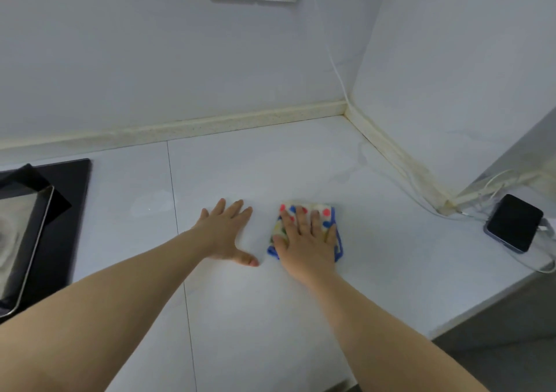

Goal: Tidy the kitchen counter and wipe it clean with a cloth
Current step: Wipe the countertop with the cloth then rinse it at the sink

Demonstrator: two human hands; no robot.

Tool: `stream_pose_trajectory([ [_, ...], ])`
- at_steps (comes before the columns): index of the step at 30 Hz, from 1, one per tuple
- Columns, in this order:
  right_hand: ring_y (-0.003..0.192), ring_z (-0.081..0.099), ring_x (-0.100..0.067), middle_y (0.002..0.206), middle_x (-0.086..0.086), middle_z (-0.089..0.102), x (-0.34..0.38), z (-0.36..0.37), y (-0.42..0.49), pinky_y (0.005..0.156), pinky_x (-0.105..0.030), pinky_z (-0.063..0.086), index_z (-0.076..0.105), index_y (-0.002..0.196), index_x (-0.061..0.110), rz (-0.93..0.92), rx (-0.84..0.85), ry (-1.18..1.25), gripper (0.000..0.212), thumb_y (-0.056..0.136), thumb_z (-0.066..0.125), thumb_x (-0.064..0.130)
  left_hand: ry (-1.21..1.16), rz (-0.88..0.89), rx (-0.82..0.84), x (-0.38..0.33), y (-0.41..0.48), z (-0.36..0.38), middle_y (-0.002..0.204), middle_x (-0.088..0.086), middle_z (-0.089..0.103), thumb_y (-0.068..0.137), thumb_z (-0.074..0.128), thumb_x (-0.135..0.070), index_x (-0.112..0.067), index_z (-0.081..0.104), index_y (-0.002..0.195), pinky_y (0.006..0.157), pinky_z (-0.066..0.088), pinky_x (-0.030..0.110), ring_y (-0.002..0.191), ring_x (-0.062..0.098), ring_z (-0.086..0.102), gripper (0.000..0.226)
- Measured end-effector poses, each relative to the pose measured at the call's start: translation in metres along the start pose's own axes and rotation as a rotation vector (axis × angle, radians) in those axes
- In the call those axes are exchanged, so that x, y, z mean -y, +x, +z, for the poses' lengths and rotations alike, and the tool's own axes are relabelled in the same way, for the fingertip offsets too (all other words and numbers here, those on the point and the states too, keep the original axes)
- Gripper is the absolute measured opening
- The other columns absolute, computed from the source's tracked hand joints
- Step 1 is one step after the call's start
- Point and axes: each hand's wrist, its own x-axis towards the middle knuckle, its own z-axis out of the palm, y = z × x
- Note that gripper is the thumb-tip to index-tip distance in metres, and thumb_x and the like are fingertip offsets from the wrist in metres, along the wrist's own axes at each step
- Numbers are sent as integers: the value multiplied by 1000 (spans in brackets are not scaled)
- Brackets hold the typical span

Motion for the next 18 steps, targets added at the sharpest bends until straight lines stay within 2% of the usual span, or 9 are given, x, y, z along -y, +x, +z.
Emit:
stream_pose_trajectory([
  [3, 148, -7, -18, 159, 13, -7, -18, -9, 12, 117, -50, -3, -1, 149, 41, -55, 13, -49, 58, 98, 25, 50, 2, 4, 10, 8, -9, 1, 159, -3, -14, 71, 60, -71, -24, -8, 151, 117, 1, 50, 146, 25, -15, 116],
  [6, 148, -7, -20, 159, 10, -9, -41, -19, 22, 118, -52, -1, -1, 149, 40, 123, 2, 38, 57, 98, 22, 49, -23, -33, 0, 17, -20, 9, 159, -4, -16, 70, 59, -73, -25, -9, 151, 117, -1, 49, 146, 23, -16, 116],
  [8, 147, -11, -24, 160, 6, -12, -31, -19, 21, 116, -54, -4, -4, 150, 36, 185, 16, 55, 61, 97, 20, 53, -29, -43, -11, 21, -25, 12, 159, -3, -15, 71, 57, -73, -23, -9, 151, 117, -2, 48, 146, 24, -16, 115],
  [11, 147, -14, -26, 159, 3, -14, 8, -11, 7, 114, -55, -8, -5, 151, 33, 70, 37, 19, 72, 92, 23, 64, -29, -36, -28, 20, -24, 13, 159, -3, -14, 71, 57, -72, -22, -8, 151, 117, -1, 48, 146, 24, -15, 115],
  [15, 148, -10, -20, 159, 10, -12, 12, -6, 3, 116, -50, -6, -4, 150, 38, -107, 38, -49, 69, 93, 28, 62, -44, -15, -30, 25, -27, 11, 159, -4, -11, 73, 58, -70, -22, -5, 152, 119, 1, 47, 147, 22, -13, 111],
  [18, 148, -7, -18, 159, 11, -9, -6, -14, 10, 117, -49, -1, -3, 149, 42, -19, 40, -10, 65, 94, 28, 57, -63, -27, -21, 40, -41, 17, 160, -5, -10, 74, 57, -70, -22, -4, 152, 120, 1, 46, 147, 20, -12, 109],
])
